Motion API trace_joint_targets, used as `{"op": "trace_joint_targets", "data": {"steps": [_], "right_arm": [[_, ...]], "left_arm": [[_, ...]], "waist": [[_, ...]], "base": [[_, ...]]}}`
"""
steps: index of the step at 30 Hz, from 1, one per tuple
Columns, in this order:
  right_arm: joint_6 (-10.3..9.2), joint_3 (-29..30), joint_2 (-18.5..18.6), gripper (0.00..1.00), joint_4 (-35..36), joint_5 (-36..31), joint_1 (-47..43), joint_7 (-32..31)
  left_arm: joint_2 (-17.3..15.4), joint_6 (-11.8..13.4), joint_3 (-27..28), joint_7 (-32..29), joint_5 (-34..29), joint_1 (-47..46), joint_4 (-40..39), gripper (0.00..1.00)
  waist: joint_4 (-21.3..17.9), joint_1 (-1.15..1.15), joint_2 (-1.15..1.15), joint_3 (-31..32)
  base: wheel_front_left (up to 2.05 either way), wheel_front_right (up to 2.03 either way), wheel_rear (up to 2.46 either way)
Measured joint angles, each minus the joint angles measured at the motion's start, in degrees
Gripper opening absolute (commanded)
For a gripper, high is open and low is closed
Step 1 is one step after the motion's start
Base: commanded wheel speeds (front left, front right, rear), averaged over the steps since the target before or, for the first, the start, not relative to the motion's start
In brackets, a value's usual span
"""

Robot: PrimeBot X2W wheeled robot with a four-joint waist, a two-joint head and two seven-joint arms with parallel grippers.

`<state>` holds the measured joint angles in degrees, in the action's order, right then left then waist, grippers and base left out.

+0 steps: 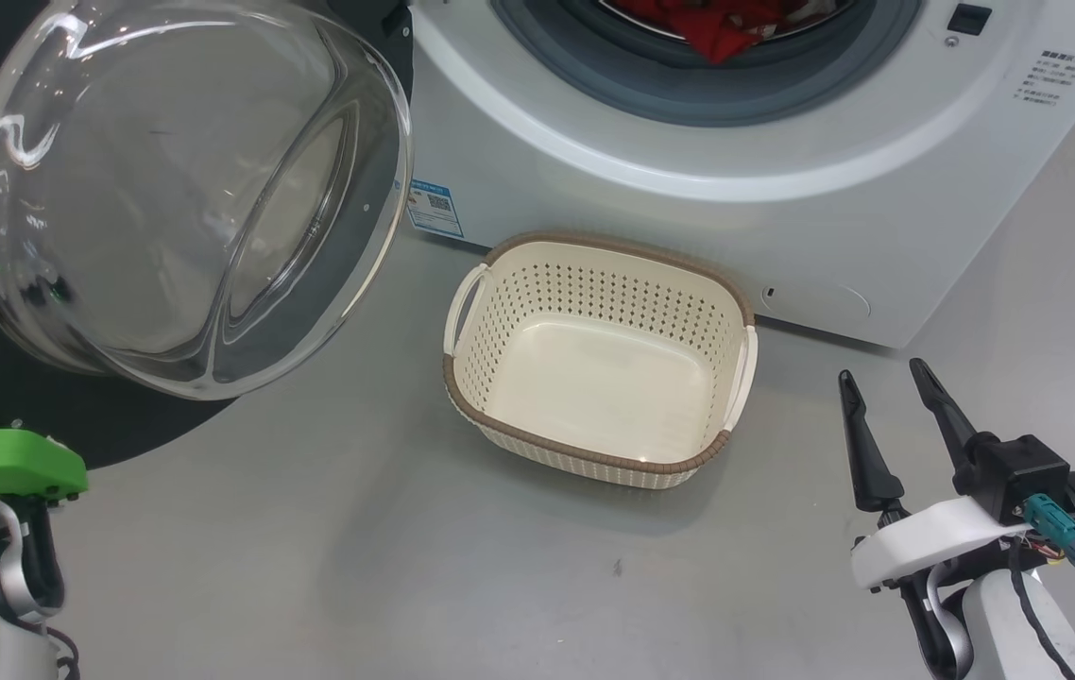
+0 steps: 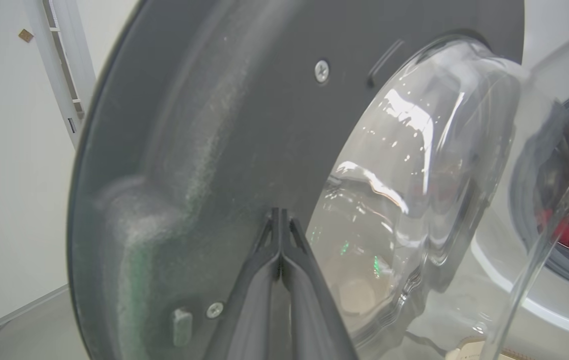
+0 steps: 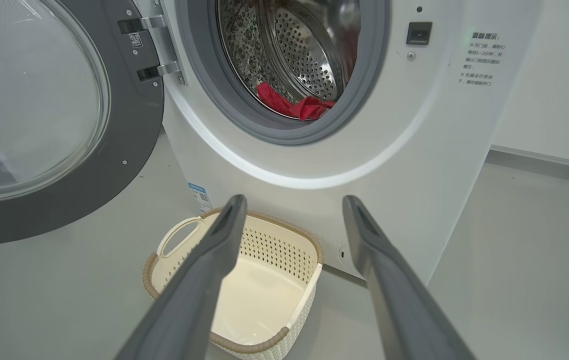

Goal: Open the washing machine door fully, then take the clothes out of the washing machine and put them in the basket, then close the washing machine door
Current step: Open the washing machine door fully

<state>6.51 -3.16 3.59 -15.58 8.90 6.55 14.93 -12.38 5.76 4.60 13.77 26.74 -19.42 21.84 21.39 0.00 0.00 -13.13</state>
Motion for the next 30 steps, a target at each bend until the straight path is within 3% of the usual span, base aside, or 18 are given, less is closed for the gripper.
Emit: {"op": "trace_joint_targets", "data": {"steps": [10, 25, 26, 28, 30], "right_arm": [[0.09, 0.22, -0.08, 1.00, -0.24, 0.01, -0.01, 0.00], [0.46, -1.15, -0.44, 1.00, -0.96, 0.27, -1.01, 0.00], [0.46, -1.16, -0.53, 1.00, -0.89, 0.35, -1.02, 0.00], [0.46, -1.15, -0.58, 1.00, -0.79, 0.69, -1.05, 0.00], [0.47, -1.67, -0.59, 1.00, -0.81, 0.70, -1.05, 0.00]], "left_arm": [[2.69, -0.03, -2.54, 0.46, -1.67, 3.44, -2.21, 0.00], [4.89, -2.60, -8.91, 0.49, -5.75, 13.27, -8.70, 0.00], [5.06, -2.85, -9.43, 0.49, -5.93, 13.68, -9.39, 0.02], [5.69, -3.52, -10.60, 0.49, -6.71, 13.89, -10.25, 0.20], [6.17, -3.58, -10.94, 0.49, -6.75, 14.40, -10.77, 0.46]], "waist": [[-0.18, 0.00, 0.00, 1.80], [-1.06, 0.00, 0.00, 5.39], [-1.18, 0.00, 0.00, 5.47], [-1.34, 0.00, 0.00, 5.55], [-1.65, 0.00, 0.00, 5.60]], "base": [[0.00, 0.00, 0.00], [0.00, 0.00, 0.00], [0.00, 0.00, 0.00], [0.00, 0.00, 0.00], [0.00, 0.00, 0.00]]}}
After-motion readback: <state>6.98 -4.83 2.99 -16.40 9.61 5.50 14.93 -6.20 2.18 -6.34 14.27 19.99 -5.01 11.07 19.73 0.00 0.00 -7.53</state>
